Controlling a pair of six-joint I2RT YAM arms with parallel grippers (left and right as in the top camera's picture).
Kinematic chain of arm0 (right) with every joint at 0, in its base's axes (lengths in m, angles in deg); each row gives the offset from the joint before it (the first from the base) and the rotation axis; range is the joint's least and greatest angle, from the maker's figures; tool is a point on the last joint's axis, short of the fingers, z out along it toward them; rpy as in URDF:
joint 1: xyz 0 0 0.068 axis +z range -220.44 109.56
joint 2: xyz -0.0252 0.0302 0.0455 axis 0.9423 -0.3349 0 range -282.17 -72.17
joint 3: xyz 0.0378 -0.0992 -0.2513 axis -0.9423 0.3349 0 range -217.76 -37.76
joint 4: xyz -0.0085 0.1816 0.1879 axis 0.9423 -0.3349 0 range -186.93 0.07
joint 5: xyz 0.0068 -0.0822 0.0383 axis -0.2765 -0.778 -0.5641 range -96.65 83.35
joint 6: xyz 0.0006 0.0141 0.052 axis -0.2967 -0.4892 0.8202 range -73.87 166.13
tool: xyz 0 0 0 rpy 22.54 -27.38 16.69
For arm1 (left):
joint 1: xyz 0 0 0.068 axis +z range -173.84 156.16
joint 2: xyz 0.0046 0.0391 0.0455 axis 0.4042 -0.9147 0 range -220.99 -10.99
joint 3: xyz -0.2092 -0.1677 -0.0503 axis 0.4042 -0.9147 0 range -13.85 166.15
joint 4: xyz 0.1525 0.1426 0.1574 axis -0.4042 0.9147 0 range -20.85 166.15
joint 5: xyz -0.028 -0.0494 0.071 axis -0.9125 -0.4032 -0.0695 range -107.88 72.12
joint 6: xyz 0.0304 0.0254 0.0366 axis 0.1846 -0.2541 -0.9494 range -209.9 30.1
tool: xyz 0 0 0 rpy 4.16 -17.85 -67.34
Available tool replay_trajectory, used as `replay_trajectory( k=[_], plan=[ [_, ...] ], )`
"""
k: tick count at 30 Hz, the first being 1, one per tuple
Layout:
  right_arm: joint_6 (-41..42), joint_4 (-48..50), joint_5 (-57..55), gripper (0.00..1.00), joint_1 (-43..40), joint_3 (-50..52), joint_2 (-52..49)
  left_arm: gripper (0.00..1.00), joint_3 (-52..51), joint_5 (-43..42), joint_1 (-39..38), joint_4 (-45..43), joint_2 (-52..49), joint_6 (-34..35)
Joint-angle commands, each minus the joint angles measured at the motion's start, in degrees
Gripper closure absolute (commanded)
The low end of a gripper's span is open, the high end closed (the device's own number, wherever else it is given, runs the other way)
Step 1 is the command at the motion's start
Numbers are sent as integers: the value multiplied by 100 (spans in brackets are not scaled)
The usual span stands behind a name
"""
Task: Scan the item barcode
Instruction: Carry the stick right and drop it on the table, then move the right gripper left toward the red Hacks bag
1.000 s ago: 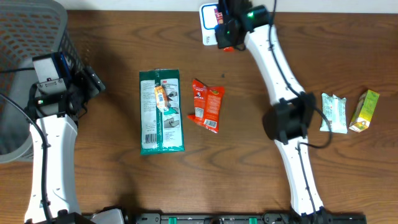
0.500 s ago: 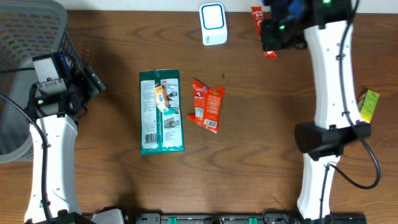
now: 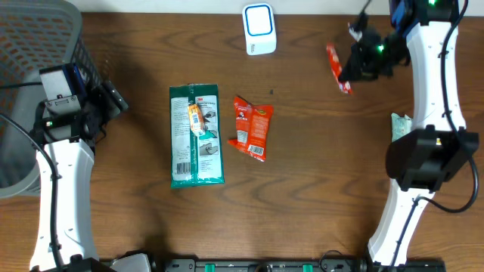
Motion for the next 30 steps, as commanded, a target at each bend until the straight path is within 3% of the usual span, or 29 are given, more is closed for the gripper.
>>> replay_trajectory(
  k=[1,12,18,21,23,30],
  plan=[
    [-695,291,782,99,-424,824,-24,12,79,74,46,-4,94,35],
    [-621,3377,2371,99,-1639,3812,-24,12,79,74,46,-4,94,35],
    [-621,4312,2433,99,-1888,4671,-24,12,79,74,46,-4,94,35],
    [-621,4505,2105,71,-1895,4833,-24,12,79,74,46,-4,94,35],
    [-570,4524,2052,59,-1897,4817,-24,12,79,74,46,-4,94,35],
    [-39,4181,2013,41,-1921,4120,-22,12,79,74,46,-4,94,35]
  ],
)
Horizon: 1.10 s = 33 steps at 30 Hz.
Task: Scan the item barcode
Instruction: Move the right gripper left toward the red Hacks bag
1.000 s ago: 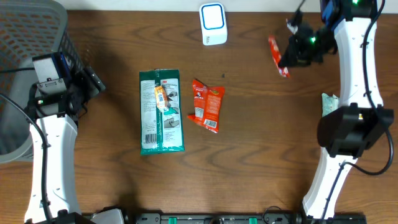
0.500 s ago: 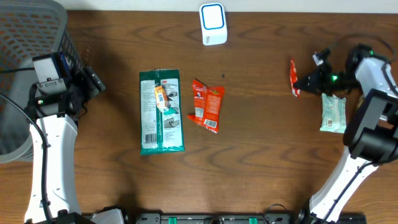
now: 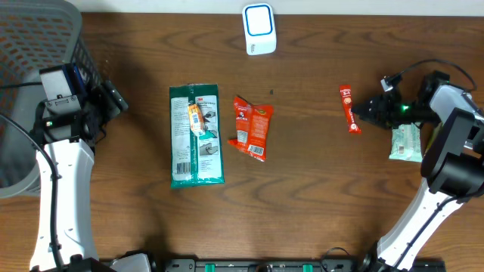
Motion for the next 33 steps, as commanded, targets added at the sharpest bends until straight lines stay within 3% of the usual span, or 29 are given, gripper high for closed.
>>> replay_trajectory(
  k=[1,11,14,24,33],
  plan=[
    [315,-256,-74,38,-33,-623,11,12,79,74,46,-4,94,35],
    [262,-1572,-1429,36,507,-2107,11,12,79,74,46,-4,94,35],
    [22,-1709,-1552,40,960,-2081,7,12,79,74,46,-4,94,35],
    [46,-1578,-3469,41,2085,-1644,7,12,79,74,46,-4,94,35],
    [1248,-730,-5414,43,2361,-968,4,12,79,74,46,-4,94,35]
  ],
)
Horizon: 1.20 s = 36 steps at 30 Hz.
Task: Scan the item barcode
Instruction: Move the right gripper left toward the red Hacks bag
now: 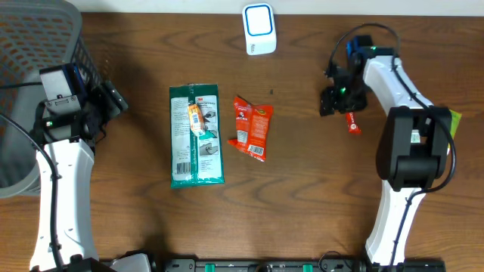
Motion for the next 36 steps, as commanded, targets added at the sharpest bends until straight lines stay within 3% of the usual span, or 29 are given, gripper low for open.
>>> replay_trajectory(
  k=[1,14,19,25,27,29,34,36],
  plan=[
    [529,15,-1189,43,-81,72,7,12,79,74,46,-7,94,35],
    [518,-315,-1381,44,-376,-302,20,12,79,74,46,-4,94,35],
    [361,-940,-538,42,-256,-1228,63,12,79,74,46,-4,94,35],
    [310,-1139,1692,37,-118,-1622,72,12,79,74,46,-4,94,33],
    [310,-1067,2288,29,-57,-1552,70,12,79,74,46,-4,94,35],
    [313,-1003,2817,1,33,-1497,70,12,79,74,46,-4,94,35],
    [339,-988,3281,2,415,-1397,59,12,79,74,46,-4,94,33],
    [422,-986,3191,14,636,-1349,59,12,79,74,46,-7,94,35]
  ],
)
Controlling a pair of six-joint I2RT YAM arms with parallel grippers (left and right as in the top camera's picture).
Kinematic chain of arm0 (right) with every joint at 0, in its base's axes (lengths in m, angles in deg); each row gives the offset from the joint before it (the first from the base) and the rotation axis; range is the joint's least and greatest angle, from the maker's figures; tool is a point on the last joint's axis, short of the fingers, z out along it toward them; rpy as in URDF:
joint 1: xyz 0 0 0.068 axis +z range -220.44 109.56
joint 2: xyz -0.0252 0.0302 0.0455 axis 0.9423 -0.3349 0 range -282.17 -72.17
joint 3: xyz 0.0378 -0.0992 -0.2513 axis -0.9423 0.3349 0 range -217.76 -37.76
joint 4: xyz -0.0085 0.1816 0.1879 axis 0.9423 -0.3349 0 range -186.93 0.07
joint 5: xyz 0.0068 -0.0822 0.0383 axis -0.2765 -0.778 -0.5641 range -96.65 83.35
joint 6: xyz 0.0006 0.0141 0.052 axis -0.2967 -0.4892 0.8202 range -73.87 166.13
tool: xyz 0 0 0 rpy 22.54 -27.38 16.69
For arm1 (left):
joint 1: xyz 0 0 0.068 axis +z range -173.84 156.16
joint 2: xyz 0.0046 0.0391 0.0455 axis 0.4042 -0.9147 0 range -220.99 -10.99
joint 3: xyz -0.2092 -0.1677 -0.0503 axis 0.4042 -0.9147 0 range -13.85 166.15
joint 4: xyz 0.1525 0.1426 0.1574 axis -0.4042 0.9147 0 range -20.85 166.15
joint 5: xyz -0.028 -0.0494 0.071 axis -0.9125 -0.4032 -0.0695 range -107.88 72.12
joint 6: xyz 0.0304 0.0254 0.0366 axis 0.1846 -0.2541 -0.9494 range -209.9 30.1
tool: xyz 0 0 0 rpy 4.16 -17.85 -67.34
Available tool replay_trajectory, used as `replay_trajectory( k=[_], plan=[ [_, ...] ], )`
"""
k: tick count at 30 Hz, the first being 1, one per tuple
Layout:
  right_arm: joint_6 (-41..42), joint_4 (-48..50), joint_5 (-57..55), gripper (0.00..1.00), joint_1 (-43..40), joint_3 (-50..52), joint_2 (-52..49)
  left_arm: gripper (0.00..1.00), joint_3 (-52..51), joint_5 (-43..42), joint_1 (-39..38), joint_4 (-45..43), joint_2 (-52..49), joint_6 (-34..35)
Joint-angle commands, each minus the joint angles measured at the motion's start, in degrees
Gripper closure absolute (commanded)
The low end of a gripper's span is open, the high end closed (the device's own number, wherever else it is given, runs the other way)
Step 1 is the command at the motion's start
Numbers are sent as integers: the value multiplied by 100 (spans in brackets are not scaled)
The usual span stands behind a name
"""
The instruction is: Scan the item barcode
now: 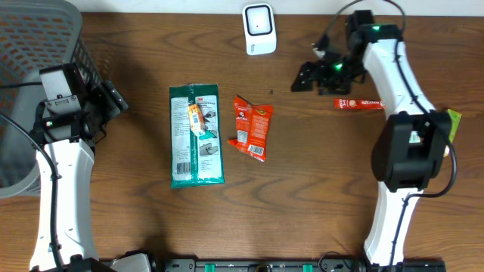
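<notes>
A white barcode scanner (259, 29) stands at the back edge of the table. A thin red stick packet (360, 103) lies flat and crosswise on the table to the scanner's right. My right gripper (304, 76) hovers to the left of the stick and clear of it, below and right of the scanner, with nothing between its fingers. A green wipes pack (197, 137) with a small orange item (197, 117) on top lies in the middle. A red-orange snack packet (251, 127) lies beside it. My left gripper (112, 98) rests at the far left, holding nothing.
A grey mesh basket (34, 68) fills the back left corner. A bit of green packaging (452, 119) peeks out behind the right arm at the table's right edge. The right arm's base (412, 159) stands at mid right.
The red stick packet now lies crosswise, turned from nearly lengthwise. My right gripper has moved from just left of the stick to a spot further back and left, nearer the scanner. The left arm is unchanged.
My right gripper first held the red stick in the air to the right of the scanner. Then the stick lay on the table with the gripper at its right. Later the gripper stood at its left. Now the stick lies turned and the gripper is apart from it.
</notes>
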Motion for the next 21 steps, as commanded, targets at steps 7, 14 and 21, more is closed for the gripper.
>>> replay_trajectory(
  k=[7,14,21],
  plan=[
    [614,57,-345,18,949,466,48,12,79,74,46,-4,94,31],
    [352,-55,-332,18,1178,599,50,12,79,74,46,-4,94,33],
    [94,59,-175,15,1172,734,50,12,79,74,46,-4,94,33]
  ],
)
